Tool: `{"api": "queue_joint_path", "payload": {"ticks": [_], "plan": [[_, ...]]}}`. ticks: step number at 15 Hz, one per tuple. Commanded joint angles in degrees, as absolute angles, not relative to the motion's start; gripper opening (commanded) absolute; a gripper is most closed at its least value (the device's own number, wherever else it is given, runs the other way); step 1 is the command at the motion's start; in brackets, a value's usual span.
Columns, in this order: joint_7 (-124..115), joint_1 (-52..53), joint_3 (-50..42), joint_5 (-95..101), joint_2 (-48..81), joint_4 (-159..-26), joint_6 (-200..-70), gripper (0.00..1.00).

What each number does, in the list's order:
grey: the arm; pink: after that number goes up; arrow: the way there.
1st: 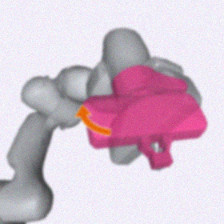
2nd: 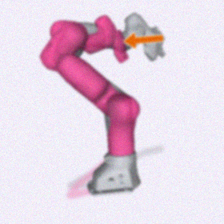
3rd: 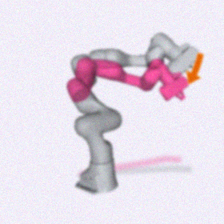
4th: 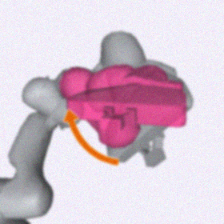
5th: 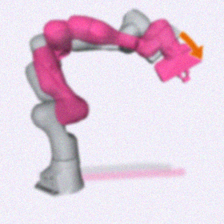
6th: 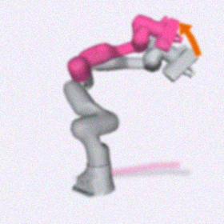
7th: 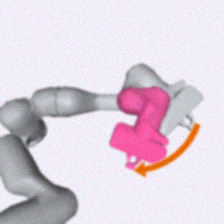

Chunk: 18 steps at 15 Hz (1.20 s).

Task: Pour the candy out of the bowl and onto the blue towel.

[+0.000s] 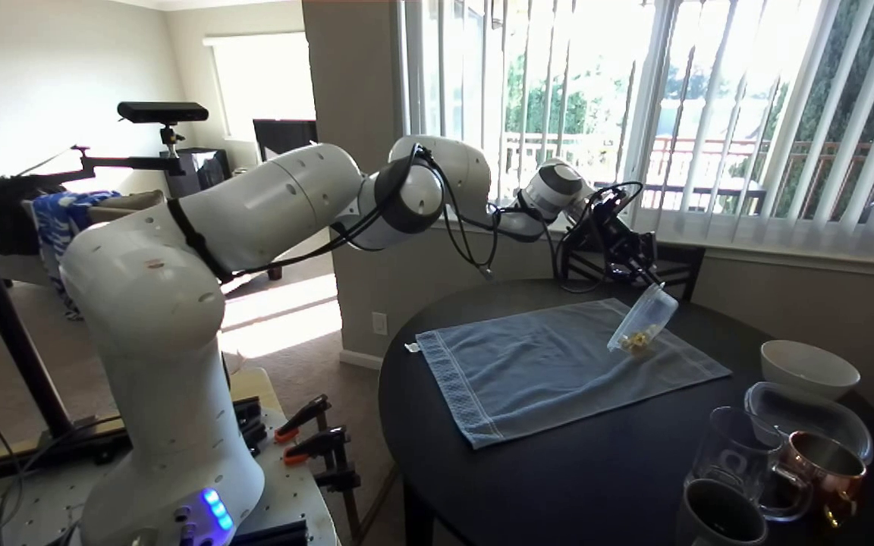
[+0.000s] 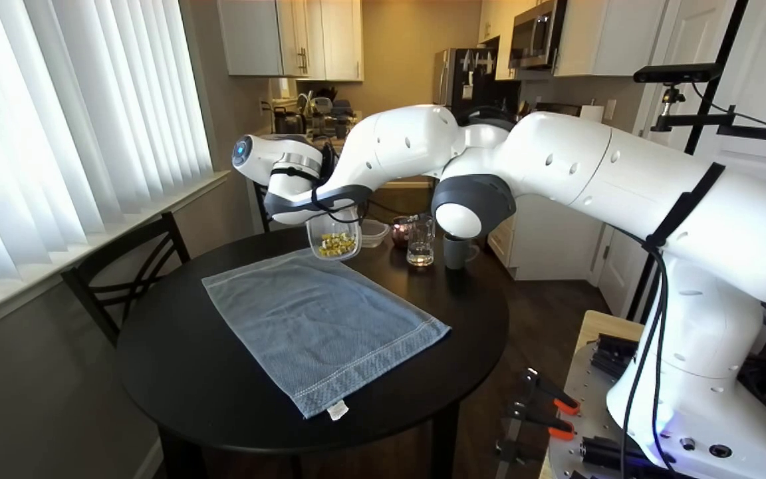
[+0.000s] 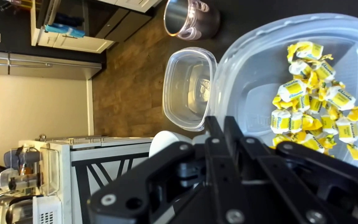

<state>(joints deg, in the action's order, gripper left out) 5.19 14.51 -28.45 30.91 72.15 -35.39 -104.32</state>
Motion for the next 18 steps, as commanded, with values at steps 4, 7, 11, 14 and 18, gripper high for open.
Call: {"api": "queue_joint_path", "payload": {"ticks": [4, 7, 11, 14, 18], "plan": [[5.2, 13.7, -30.6, 31.7, 79.6, -28.4, -96.4, 0.05], [5.3, 15.4, -31.5, 32.5, 82.6, -28.0, -94.2, 0.05], [5.5, 18.5, -32.6, 41.2, 86.3, -25.1, -89.1, 0.04], [5.8, 21.6, -31.3, 51.1, 85.1, -28.3, -85.7, 0.05], [6.3, 21.9, -28.1, 61.1, 85.1, -28.7, -82.7, 0.05]]}}
